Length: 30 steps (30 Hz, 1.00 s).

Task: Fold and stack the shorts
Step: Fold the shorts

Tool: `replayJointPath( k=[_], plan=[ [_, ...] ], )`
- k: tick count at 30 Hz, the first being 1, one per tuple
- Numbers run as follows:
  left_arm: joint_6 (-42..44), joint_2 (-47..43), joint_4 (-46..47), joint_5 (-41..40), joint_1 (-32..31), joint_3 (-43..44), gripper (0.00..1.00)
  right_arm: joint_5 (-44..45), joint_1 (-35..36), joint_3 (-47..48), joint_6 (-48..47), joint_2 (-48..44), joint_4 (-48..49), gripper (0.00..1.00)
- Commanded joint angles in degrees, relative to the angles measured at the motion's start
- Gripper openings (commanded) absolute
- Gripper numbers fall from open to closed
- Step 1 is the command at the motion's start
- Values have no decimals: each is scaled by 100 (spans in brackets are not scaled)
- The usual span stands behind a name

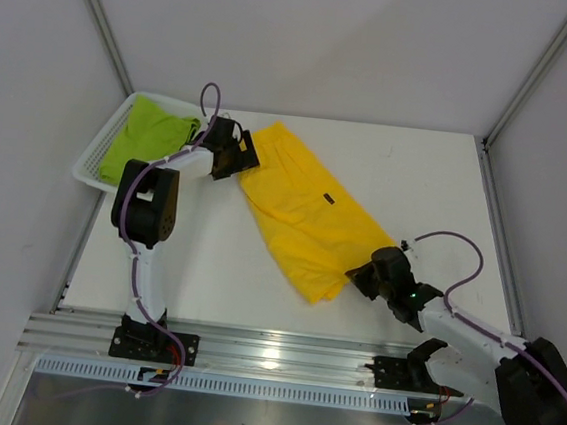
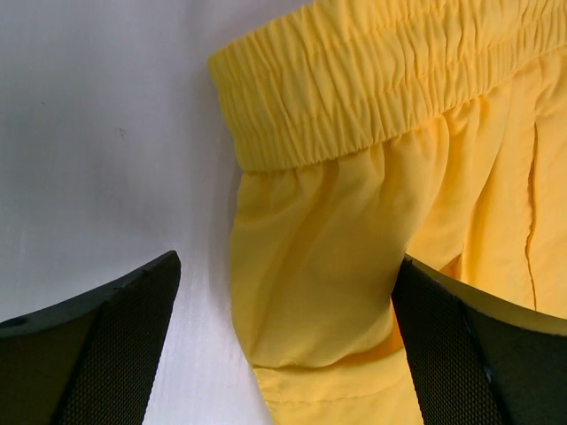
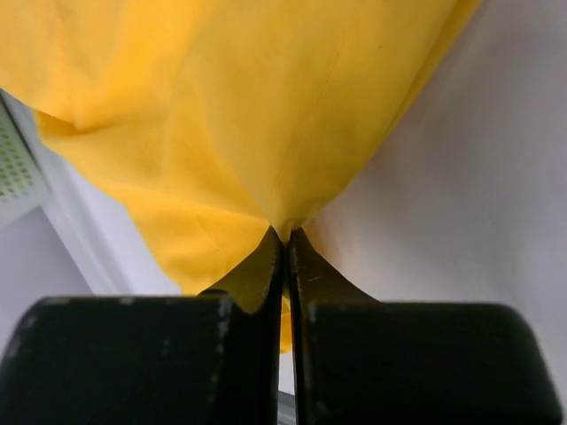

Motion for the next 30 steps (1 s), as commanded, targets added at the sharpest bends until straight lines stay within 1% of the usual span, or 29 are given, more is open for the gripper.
replayJointPath(
  k=[1, 2, 4, 5, 8, 9, 14, 18, 22, 23, 26, 30],
  plan=[
    [-163, -65, 1, -121, 24, 12, 99, -187, -723, -4, -821, -784, -991, 0],
    [-163, -100, 45, -121, 15, -41, 99, -563, -1204, 40, -1328, -865, -1428, 0],
    [-172, -231, 212, -95, 15, -269, 99, -803, -1541, 259, -1849, -936, -1826, 0],
    [-172, -267, 264, -69, 15, -323, 99, -909, -1682, 373, -2234, -876, -2289, 0],
    [-155, -355, 283, 63, 15, -420, 99, -919, -1718, 567, -2598, -735, -2679, 0],
    [-163, -390, 291, 90, 15, -498, 100, -1075, -1727, 576, -2729, -717, -2680, 0],
    [-295, -777, 844, 151, 15, -1069, 99, -1270, -1912, 611, -3046, -524, -2698, 0],
    [-462, -646, 1187, 327, 15, -1088, 99, -1323, -1930, 585, -3135, -523, -2733, 0],
    [-989, -540, 2143, 625, 24, -1350, 99, -1419, -1929, 488, -3117, -611, -2724, 0],
    [-1077, -514, 2529, 722, 24, -1395, 99, -1420, -1929, 480, -3100, -629, -2733, 0],
    [-1332, -478, 3048, 854, 24, -1641, 99, -1455, -1938, 506, -3108, -673, -2751, 0],
    [-1621, -268, 3236, 977, 24, -1694, 99, -1499, -1929, 506, -3082, -717, -2724, 0]
  ],
)
